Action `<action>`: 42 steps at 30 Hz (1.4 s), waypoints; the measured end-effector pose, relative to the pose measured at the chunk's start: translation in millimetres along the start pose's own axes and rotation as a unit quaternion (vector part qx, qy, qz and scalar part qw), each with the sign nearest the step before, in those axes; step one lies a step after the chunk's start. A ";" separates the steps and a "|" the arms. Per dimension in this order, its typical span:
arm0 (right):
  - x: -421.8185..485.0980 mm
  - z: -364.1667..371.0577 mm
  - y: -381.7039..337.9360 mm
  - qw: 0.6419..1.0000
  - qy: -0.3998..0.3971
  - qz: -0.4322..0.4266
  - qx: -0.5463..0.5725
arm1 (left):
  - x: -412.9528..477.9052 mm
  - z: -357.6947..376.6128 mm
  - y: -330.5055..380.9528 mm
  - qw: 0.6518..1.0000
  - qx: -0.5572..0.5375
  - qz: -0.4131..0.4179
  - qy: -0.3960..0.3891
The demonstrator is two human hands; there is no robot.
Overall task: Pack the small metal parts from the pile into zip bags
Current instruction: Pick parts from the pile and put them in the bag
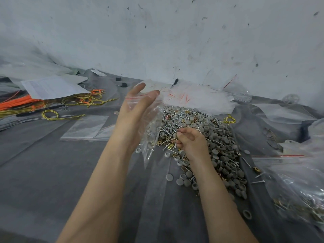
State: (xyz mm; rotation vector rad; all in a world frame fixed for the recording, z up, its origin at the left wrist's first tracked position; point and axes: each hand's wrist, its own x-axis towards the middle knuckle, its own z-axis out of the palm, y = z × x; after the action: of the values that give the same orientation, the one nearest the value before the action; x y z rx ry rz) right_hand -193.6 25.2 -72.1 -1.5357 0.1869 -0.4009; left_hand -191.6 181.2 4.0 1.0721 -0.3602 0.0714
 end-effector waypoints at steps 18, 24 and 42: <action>-12.1 13.7 -75.0 0.978 -0.065 -0.184 -0.075 | -10.5 -4.0 -32.9 0.963 0.266 0.048 -0.023; -2.7 -3.0 -34.9 0.915 -0.046 -0.095 -0.389 | -9.1 -12.7 -30.7 0.972 0.233 0.037 0.011; -0.7 2.8 0.0 0.885 0.024 -0.067 -0.460 | -7.9 -17.0 -34.3 0.968 0.250 0.026 0.018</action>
State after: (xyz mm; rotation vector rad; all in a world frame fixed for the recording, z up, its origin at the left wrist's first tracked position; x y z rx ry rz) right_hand -193.3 28.0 -72.1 -2.4896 0.3408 -0.4913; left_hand -186.8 180.4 -34.8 1.5579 -0.3459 0.2380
